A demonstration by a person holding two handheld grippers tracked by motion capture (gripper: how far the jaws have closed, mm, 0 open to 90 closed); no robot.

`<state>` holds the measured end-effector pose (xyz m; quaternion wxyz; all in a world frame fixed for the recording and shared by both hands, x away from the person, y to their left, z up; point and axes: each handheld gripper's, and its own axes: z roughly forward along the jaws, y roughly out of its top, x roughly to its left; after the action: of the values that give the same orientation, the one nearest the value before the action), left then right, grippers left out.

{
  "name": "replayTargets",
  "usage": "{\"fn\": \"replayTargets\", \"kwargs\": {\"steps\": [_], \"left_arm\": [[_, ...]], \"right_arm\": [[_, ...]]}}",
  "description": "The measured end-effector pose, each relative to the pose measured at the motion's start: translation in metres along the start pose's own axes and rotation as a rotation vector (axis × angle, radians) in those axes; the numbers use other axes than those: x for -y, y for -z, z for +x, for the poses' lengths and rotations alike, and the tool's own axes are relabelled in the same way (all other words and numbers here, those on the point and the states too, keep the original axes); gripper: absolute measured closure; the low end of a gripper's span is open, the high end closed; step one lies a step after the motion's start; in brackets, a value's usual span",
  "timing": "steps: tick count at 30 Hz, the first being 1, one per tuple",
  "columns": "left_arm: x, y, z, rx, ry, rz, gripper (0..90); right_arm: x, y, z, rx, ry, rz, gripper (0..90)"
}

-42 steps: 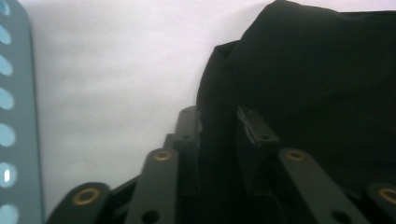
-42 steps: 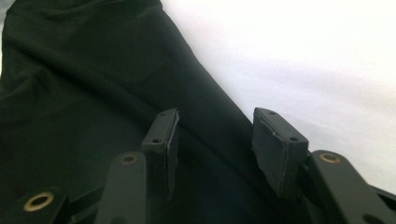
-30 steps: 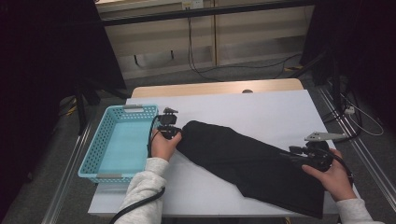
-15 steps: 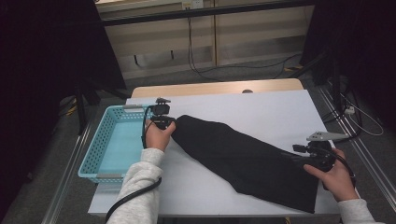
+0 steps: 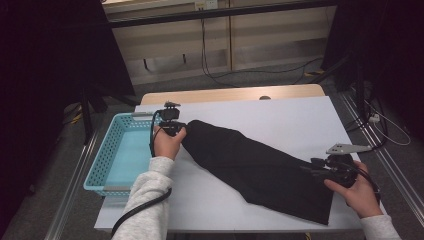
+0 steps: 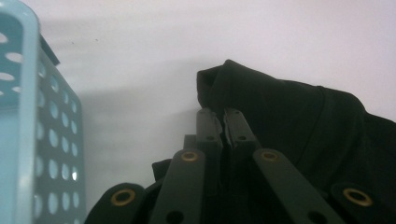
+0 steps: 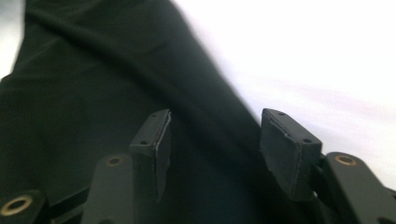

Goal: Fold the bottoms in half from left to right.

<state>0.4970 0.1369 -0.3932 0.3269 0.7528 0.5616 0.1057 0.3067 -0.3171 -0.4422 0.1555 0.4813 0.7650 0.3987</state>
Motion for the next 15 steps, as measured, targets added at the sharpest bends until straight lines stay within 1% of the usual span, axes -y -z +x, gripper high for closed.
{"fn": "replayTargets", "kwargs": {"steps": [1,2,3,4,5,6,7,9,10,11,12,13,14,15], "left_arm": [[0.0,0.0,0.0,0.0,0.0,0.0,86.7],[0.001,-0.001,-0.001,0.005,-0.002,0.002,86.7],[0.001,-0.001,-0.001,0.005,-0.002,0.002,86.7],[0.002,-0.001,-0.001,0.006,-0.001,0.001,86.7],[0.002,-0.001,-0.001,0.008,0.001,0.001,86.7],[0.001,0.0,0.0,0.006,0.0,0.001,86.7],[0.001,0.0,0.0,0.006,0.0,-0.001,86.7],[0.001,0.001,0.0,0.005,0.001,-0.003,86.7],[0.001,0.002,0.0,0.005,0.003,-0.005,86.7],[0.001,0.002,0.0,0.007,0.003,-0.006,86.7],[0.001,0.002,0.001,0.007,-0.002,-0.006,86.7],[0.001,0.002,0.0,0.008,0.0,-0.004,86.7],[0.001,0.001,0.0,0.007,0.002,-0.003,86.7],[0.001,0.001,0.0,0.007,0.002,-0.003,86.7]], "right_arm": [[0.0,0.0,0.0,0.0,0.0,0.0,44.9],[-0.002,-0.006,0.012,-0.014,0.022,0.008,49.9],[-0.002,-0.006,0.012,-0.014,0.022,0.008,49.9],[-0.003,-0.008,0.016,-0.022,0.025,0.013,53.0],[-0.004,-0.013,0.024,-0.048,0.034,0.014,55.8],[-0.006,-0.02,0.038,-0.091,0.058,0.028,64.3],[-0.006,-0.02,0.038,-0.091,0.058,0.028,64.3],[-0.007,-0.028,0.05,-0.126,0.085,0.043,69.2],[-0.007,-0.032,0.055,-0.137,0.091,0.046,69.9],[-0.006,-0.036,0.059,-0.147,0.099,0.048,70.5],[-0.006,-0.043,0.066,-0.161,0.113,0.048,70.5],[-0.006,-0.043,0.066,-0.161,0.113,0.048,70.5],[-0.005,-0.049,0.074,-0.184,0.126,0.052,70.5],[-0.005,-0.049,0.074,-0.184,0.126,0.052,70.5]]}}
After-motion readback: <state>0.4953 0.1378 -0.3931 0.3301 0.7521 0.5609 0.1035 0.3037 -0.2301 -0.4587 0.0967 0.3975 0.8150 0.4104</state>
